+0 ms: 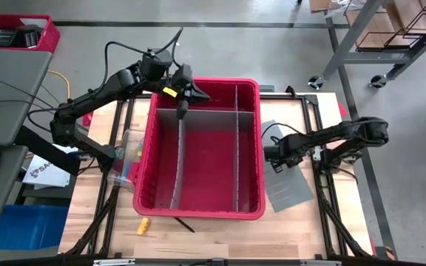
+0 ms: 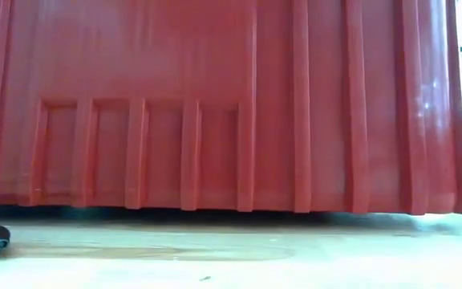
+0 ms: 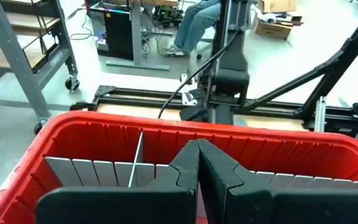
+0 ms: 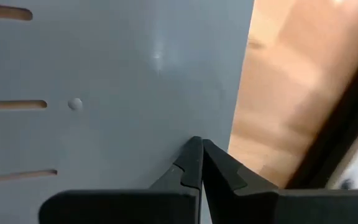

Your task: Sort Items/Unsort Items

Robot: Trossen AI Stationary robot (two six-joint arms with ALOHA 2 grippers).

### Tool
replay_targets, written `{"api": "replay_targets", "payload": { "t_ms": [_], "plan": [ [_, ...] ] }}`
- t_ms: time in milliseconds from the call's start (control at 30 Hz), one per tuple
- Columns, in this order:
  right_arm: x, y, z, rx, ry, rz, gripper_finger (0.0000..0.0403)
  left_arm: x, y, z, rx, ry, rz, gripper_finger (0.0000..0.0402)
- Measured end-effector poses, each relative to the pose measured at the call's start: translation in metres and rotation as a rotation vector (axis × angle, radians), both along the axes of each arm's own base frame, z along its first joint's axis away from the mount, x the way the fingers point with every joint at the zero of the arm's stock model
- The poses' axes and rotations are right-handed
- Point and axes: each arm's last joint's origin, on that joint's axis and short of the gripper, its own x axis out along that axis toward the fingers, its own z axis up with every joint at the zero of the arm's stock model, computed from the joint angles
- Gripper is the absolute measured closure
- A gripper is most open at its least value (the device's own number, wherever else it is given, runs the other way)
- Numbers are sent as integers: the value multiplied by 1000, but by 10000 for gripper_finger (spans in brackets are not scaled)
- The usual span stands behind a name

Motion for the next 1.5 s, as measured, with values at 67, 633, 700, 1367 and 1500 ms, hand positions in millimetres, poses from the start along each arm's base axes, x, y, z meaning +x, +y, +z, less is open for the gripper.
{"api": "replay_targets", "payload": {
  "t_ms": [67,633,700,1367,1500],
  "plan": [
    [0,-5,4,-16,18,26,403,-1,0,0,-1,0,0,401],
    [-13,-48,9,-90,-31,-93,403,-1,4,2,102,-7,48,401],
    [-14,-49,2,-61,-73,-114,403,-1,4,2,101,-5,48,401],
    [3,61,5,145,-175,-256,403,-2,4,1,91,8,39,402],
    [9,100,20,204,-230,-293,403,-2,3,0,108,14,18,401]
  ]
}}
